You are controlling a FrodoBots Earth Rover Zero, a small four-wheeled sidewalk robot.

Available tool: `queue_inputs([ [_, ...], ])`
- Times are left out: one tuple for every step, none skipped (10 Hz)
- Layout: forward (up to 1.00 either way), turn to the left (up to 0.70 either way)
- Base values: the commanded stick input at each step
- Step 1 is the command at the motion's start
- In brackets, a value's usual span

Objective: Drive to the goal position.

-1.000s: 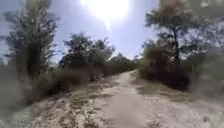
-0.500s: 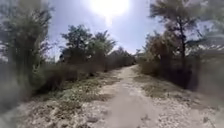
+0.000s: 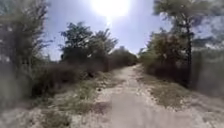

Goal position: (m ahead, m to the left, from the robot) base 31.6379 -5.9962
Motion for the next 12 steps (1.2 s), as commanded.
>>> queue_inputs([
  [0.7, 0.0],
  [0.7, 0.0],
  [0.7, 0.0],
  [0.7, 0.0],
  [0.7, 0.0],
  [0.7, 0.0],
  [0.7, 0.0],
  [0.7, 0.0],
  [0.7, 0.0],
  [0.7, 0.0],
  [0.7, 0.0],
  [0.7, 0.0],
])
